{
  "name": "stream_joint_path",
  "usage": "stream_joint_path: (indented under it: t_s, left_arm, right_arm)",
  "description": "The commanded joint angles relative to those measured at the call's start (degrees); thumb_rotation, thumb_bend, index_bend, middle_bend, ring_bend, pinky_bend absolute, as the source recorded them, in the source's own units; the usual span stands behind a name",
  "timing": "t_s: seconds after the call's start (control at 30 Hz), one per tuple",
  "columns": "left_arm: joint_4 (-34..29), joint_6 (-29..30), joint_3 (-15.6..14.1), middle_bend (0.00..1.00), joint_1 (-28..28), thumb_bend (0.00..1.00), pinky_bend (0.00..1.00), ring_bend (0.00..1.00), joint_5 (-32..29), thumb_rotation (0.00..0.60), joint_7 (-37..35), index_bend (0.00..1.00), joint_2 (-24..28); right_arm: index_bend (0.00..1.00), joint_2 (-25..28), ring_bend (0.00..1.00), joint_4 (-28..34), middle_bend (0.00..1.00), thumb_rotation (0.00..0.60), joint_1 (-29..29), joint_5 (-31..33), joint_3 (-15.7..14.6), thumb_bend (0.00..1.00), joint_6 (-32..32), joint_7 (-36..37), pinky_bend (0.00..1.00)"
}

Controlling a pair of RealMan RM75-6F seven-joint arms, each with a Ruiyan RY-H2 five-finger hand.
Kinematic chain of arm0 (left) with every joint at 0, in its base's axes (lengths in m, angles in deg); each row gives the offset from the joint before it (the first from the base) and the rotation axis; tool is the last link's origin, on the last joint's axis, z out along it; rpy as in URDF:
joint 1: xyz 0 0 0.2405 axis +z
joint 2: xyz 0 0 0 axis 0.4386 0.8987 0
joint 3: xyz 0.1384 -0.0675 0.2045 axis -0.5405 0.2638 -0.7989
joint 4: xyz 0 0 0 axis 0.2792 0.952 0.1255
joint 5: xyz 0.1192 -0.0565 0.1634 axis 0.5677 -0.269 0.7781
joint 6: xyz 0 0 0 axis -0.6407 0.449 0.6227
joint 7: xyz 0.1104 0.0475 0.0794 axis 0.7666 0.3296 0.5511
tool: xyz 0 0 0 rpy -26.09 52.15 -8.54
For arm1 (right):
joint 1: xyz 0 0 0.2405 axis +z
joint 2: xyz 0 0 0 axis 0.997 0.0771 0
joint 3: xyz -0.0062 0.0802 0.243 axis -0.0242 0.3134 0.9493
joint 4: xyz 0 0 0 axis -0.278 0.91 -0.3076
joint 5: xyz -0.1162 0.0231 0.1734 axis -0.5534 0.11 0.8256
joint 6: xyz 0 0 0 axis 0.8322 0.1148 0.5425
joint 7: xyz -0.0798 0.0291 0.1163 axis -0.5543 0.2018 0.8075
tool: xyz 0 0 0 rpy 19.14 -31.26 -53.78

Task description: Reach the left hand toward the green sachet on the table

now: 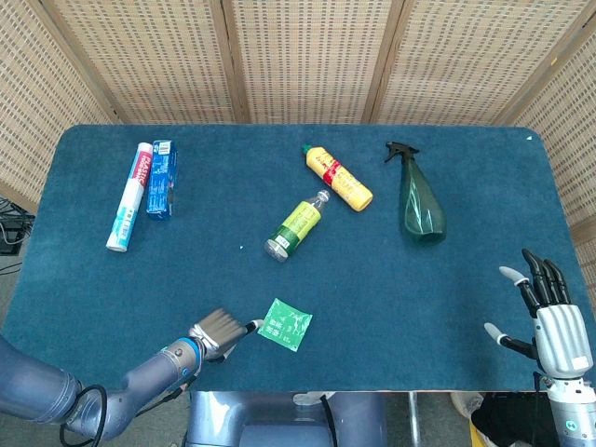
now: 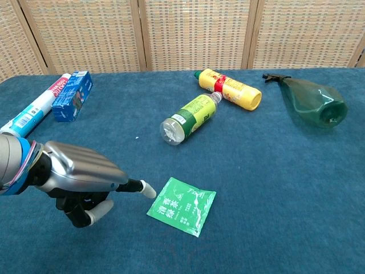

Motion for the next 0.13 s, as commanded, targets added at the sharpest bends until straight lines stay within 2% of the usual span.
stream_joint_path:
  t_s: [0.03, 0.13]
  left_arm:
    - [0.1, 0.2, -0.1, 1.0, 0.0, 0.82, 0.92, 0.99, 0.3, 0.6, -0.2, 0.0, -0.4]
    - [-0.1, 0.7, -0.2, 1.0, 0.0, 0.82, 0.92, 0.99, 0.7, 0.6, -0.2, 0.0, -0.7]
  right_arm:
    - [0.23, 0.1, 0.0, 0.0, 0.0, 0.6, 0.0, -0.1, 0.0, 0.01, 0.1, 0.1, 0.0]
    - [0.23, 0.2, 0.0, 0.1, 0.0, 0.6, -0.1, -0.1, 0.0, 0.01, 0.2, 0.3, 0.0]
